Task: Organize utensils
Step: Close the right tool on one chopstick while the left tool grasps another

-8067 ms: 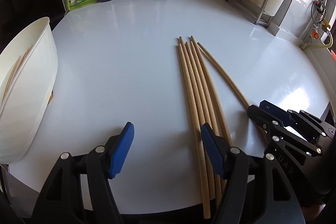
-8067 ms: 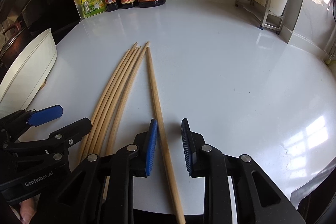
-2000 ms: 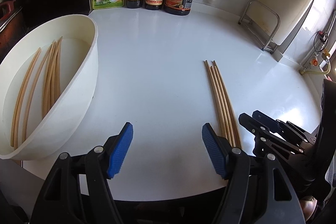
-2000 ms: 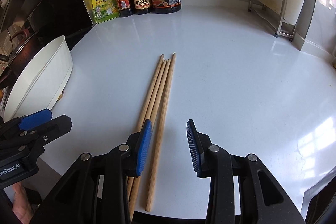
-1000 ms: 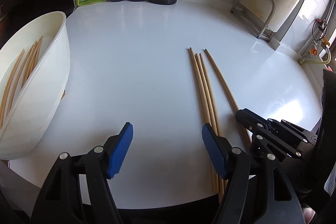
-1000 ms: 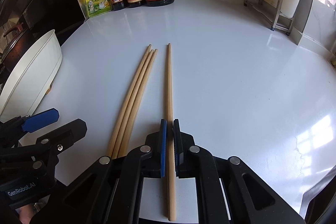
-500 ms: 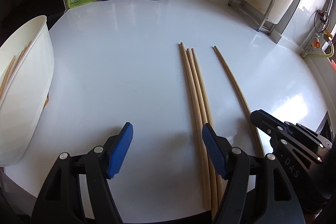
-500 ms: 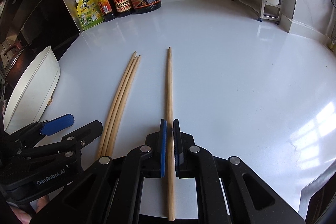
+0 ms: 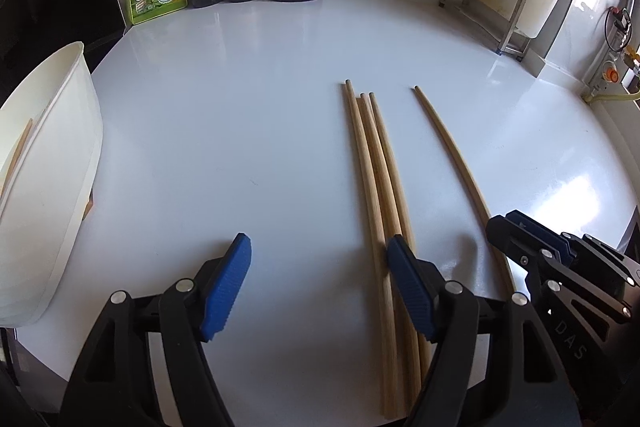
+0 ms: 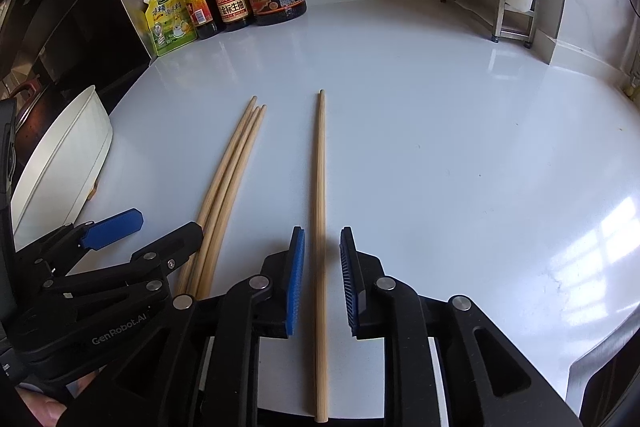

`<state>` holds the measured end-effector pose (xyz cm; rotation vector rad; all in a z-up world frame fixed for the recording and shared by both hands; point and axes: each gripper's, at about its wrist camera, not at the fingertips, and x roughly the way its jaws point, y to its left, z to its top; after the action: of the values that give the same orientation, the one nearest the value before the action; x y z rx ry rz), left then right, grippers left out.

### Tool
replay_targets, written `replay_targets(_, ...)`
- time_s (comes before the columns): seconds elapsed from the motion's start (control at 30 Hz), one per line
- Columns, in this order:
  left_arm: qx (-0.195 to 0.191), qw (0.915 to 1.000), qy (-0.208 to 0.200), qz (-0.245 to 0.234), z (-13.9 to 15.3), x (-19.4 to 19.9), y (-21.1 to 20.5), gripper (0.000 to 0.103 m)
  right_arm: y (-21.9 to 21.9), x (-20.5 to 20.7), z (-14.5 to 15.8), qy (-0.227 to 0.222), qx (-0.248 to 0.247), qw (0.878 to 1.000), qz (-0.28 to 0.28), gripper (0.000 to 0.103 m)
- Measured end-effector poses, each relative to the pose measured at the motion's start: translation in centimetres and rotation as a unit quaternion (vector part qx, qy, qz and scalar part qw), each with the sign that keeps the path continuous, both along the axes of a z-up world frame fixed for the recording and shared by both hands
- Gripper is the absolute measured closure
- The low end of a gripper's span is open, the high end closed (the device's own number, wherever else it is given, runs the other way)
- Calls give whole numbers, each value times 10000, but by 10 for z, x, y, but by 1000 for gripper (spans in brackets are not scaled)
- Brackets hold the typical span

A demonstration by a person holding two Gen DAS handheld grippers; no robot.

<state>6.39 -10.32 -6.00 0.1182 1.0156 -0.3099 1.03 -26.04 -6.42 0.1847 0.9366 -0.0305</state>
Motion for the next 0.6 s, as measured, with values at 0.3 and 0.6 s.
replay_targets(0.3,217,9997,-22,75,-1,11,-3,33,3,1,-2,42,-99,9999,38,83)
replay_targets(0.6,199,9998,-79,55,-2,18,-6,31,12,5,-5,-17,-466,9989,53,83)
